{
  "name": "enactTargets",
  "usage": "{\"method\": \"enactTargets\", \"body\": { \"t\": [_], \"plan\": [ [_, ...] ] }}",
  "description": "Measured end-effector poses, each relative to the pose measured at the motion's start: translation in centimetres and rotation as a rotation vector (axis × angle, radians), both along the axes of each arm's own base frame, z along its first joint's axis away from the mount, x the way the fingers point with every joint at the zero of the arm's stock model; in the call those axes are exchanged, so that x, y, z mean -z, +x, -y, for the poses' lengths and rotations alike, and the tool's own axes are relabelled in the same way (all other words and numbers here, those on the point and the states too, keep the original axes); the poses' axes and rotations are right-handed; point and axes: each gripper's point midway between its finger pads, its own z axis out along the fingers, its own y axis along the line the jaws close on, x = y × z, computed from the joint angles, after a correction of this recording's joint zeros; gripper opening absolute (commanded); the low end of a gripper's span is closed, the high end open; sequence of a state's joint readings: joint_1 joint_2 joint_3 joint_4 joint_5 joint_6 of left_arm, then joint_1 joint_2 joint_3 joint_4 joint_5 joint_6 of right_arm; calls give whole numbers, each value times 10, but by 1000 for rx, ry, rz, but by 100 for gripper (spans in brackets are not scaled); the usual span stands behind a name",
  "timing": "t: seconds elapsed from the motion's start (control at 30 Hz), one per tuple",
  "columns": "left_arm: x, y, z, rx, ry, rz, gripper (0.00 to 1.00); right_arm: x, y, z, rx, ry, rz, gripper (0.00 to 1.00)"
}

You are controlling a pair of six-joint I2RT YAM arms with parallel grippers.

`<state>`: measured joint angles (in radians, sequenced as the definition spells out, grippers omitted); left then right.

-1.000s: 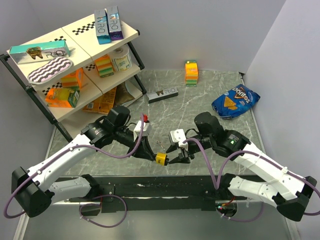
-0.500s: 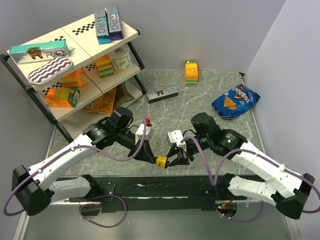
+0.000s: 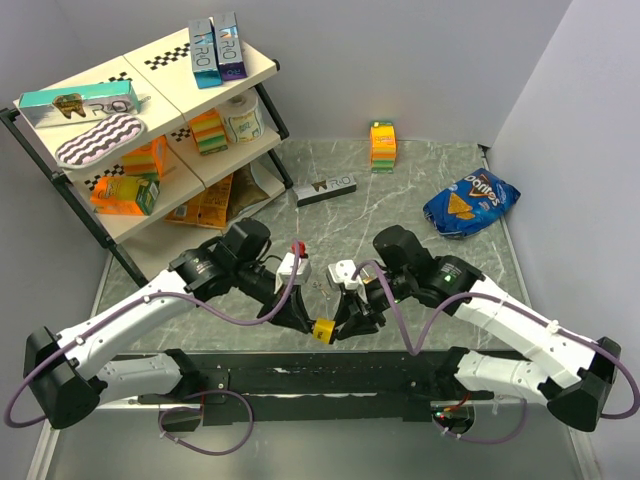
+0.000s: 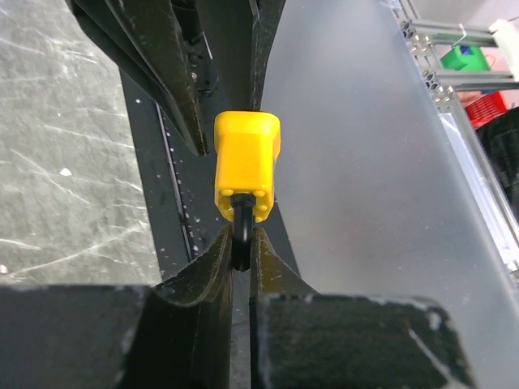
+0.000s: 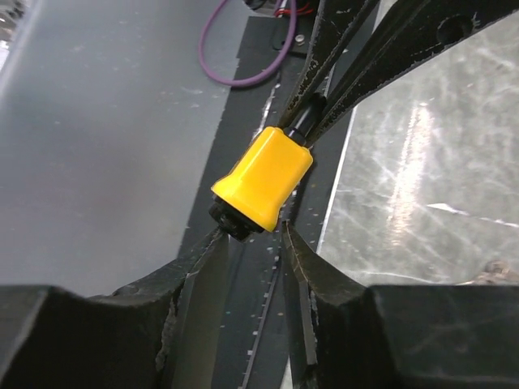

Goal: Lock with the key
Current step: Adjust the lock, then place the lock at the center of the board.

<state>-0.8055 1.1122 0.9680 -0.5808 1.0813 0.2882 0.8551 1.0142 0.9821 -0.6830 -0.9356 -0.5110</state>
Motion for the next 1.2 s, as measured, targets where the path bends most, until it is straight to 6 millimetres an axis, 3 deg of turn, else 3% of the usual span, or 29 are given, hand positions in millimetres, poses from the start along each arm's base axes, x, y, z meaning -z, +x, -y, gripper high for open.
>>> {"method": "enactTargets", "body": {
  "t": [0.43, 0.67, 0.87, 1.0, 1.2],
  "plan": [
    [9, -9, 3, 13, 13, -36, 1, 6, -10, 1, 17, -54, -128, 29],
    [10, -13, 4, 28, 11, -33, 1, 7, -14, 2, 22, -64, -174, 32],
    [8, -7, 1, 6, 6, -41, 1, 6, -9, 0, 28, -44, -140, 59],
    [6, 13, -9, -55, -10, -19, 1, -6, 24, 1, 126, 35, -26, 82],
    [13, 25, -23, -68, 47, 85, 1, -9, 50, 18, 250, 38, 0, 91]
  ]
}}
